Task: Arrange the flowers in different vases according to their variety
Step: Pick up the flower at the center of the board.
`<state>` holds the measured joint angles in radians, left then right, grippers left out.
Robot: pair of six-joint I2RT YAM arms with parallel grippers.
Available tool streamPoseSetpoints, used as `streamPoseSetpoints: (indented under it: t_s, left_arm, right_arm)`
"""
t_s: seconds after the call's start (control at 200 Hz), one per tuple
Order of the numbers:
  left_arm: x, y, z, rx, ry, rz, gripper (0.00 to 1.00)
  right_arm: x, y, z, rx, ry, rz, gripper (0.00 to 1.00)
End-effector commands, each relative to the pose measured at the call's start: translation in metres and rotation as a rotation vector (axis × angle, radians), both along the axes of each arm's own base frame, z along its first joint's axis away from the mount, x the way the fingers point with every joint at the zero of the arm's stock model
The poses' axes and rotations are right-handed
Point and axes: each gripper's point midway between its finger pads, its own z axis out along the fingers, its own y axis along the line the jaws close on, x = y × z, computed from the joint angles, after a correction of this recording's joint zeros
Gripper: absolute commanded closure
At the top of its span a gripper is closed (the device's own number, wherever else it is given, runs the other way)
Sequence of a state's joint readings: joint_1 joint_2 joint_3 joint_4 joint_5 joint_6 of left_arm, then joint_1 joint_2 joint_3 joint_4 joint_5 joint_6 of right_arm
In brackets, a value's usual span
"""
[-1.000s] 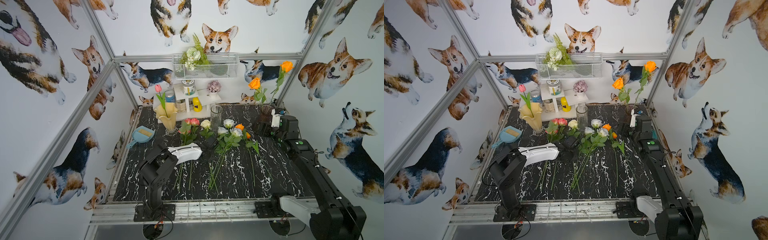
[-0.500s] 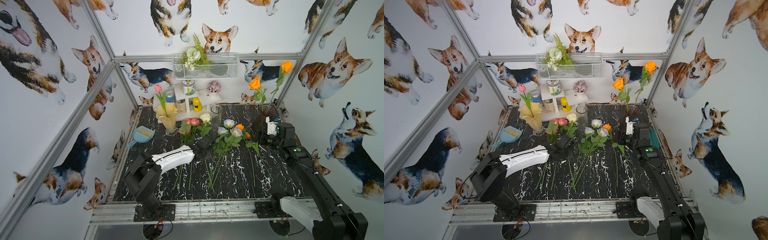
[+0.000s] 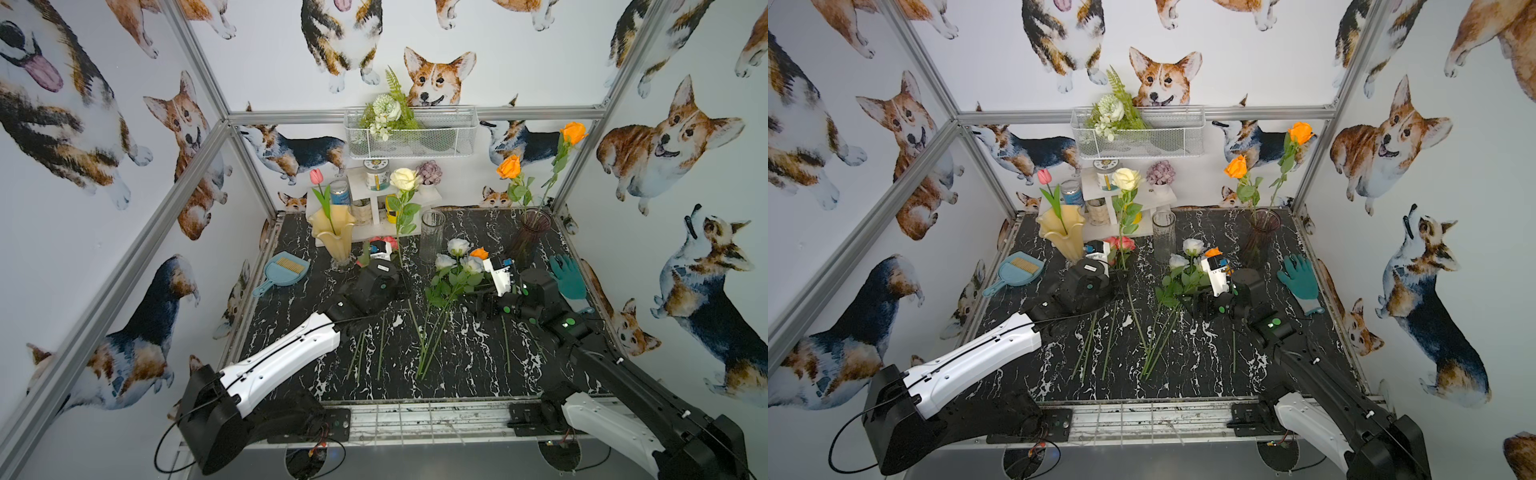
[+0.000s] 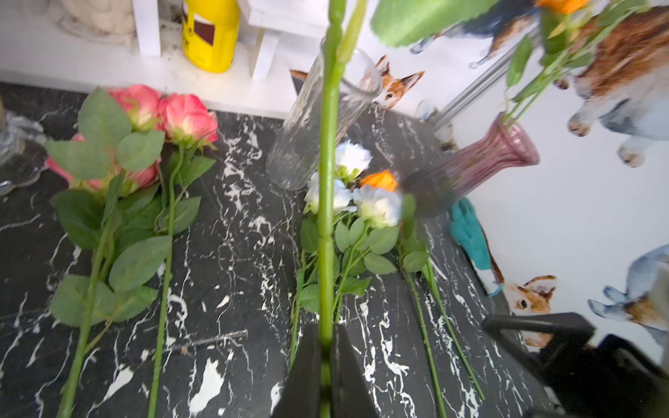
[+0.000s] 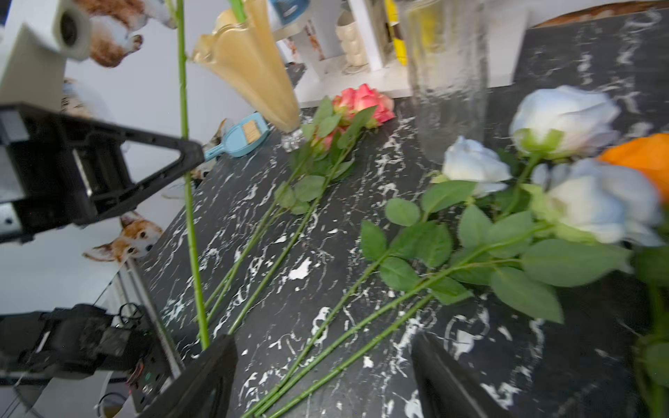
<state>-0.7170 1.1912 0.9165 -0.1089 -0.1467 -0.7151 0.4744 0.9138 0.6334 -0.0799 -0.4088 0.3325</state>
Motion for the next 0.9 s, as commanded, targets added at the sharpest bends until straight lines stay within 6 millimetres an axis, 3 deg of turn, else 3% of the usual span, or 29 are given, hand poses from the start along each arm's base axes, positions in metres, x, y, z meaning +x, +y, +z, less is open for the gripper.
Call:
streamPoseSetpoints:
  t_s: [0.0,0.37,0.746,0.896]
  left_arm:
    - [0.0,-0.012,0.027,-0.061,-0.112,-0.107,1.0]
    - [-0.012,-0.011,0.046,-0.081,-0.196,-0.206,1.0]
    - [-0.023,-0.007,0.046,-0.107,-0.214,-0.222,1.0]
    - [-0.024,-0.009,0.046,-0.114,-0.218,-0.233,1.0]
  right_arm:
    - [-0.003,0.032,0.03,0.079,-0.112,0.081,0.19]
    - [0.003,0.112,0.037,0.069,-0.136,0.211,0.21]
    - [0.022,0.138,0.038,0.077,-0.14,0.214,0.36]
    - [0.022,0.143,0.041,0.088,-0.137,0.228,0.57]
